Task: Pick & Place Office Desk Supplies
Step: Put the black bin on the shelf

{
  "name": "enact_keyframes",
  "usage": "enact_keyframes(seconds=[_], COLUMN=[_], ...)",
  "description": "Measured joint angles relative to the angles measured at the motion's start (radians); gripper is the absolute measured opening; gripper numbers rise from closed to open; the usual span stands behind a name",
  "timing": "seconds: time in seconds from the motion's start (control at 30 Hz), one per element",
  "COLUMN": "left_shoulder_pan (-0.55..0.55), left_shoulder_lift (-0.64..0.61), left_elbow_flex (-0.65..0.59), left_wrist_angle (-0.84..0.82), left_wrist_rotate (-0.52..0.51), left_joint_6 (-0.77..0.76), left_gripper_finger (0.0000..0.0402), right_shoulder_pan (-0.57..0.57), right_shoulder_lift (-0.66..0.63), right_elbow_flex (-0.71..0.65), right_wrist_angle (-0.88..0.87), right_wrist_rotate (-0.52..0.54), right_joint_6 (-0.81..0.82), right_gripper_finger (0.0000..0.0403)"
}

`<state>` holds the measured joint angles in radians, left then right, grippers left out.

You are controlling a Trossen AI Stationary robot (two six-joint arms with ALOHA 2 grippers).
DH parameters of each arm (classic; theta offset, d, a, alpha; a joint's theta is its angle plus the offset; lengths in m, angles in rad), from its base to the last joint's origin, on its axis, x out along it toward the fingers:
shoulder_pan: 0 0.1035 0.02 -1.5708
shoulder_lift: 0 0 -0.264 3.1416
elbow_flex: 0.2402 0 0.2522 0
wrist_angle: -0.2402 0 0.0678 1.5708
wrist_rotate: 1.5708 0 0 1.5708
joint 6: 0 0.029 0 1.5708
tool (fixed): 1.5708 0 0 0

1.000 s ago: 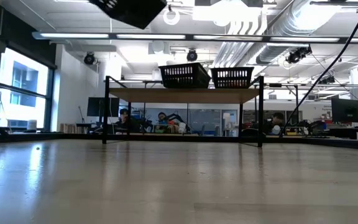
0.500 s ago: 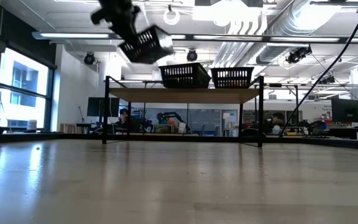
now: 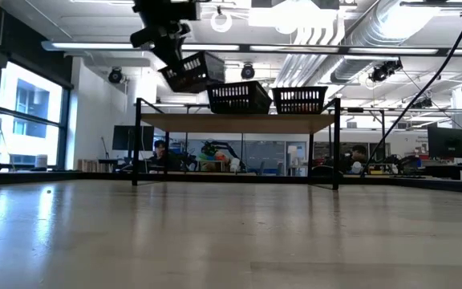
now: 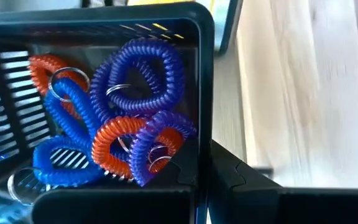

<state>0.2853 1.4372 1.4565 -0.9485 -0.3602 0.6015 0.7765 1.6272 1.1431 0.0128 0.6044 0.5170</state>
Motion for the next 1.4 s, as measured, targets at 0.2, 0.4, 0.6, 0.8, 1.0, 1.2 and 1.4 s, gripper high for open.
enact_keyframes(seconds=[0.2, 0.4, 0.6, 0.8, 1.0, 1.2, 1.4], left_shoulder_pan=[0.061, 0.065, 0.067, 0.076, 0.068, 0.056, 0.050], left_shoulder_lift=[0.015, 0.035, 0.079, 0.116, 0.122, 0.123, 0.124], left_elbow_flex=[0.002, 0.002, 0.009, 0.013, 0.013, 0.013, 0.012], left_wrist_angle=[-0.102, -0.122, -0.141, -0.135, -0.099, -0.085, -0.087], left_wrist_rotate=[0.034, 0.092, 0.104, 0.096, 0.089, 0.085, 0.086], left_joint_6=[-0.059, -0.040, -0.041, -0.032, -0.138, -0.148, -0.143], left_gripper_finger=[0.0001, 0.0001, 0.0001, 0.0001, 0.0002, 0.0011, 0.0013], right_shoulder_pan=[-0.001, -0.001, -0.006, -0.007, -0.006, -0.006, -0.006], right_shoulder_lift=[0.000, 0.000, 0.000, 0.000, 0.000, 0.000, 0.000], right_elbow_flex=[0.000, 0.000, 0.000, 0.000, 0.000, 0.000, 0.000], right_wrist_angle=[0.000, 0.000, -0.001, -0.004, -0.006, -0.006, -0.005], right_wrist_rotate=[0.000, 0.000, 0.002, -0.002, -0.003, -0.004, -0.004], right_joint_6=[0.011, 0.009, 0.001, 0.003, 0.005, 0.006, 0.006], right_gripper_finger=[0.0160, 0.0160, 0.0160, 0.0160, 0.0160, 0.0160, 0.0160])
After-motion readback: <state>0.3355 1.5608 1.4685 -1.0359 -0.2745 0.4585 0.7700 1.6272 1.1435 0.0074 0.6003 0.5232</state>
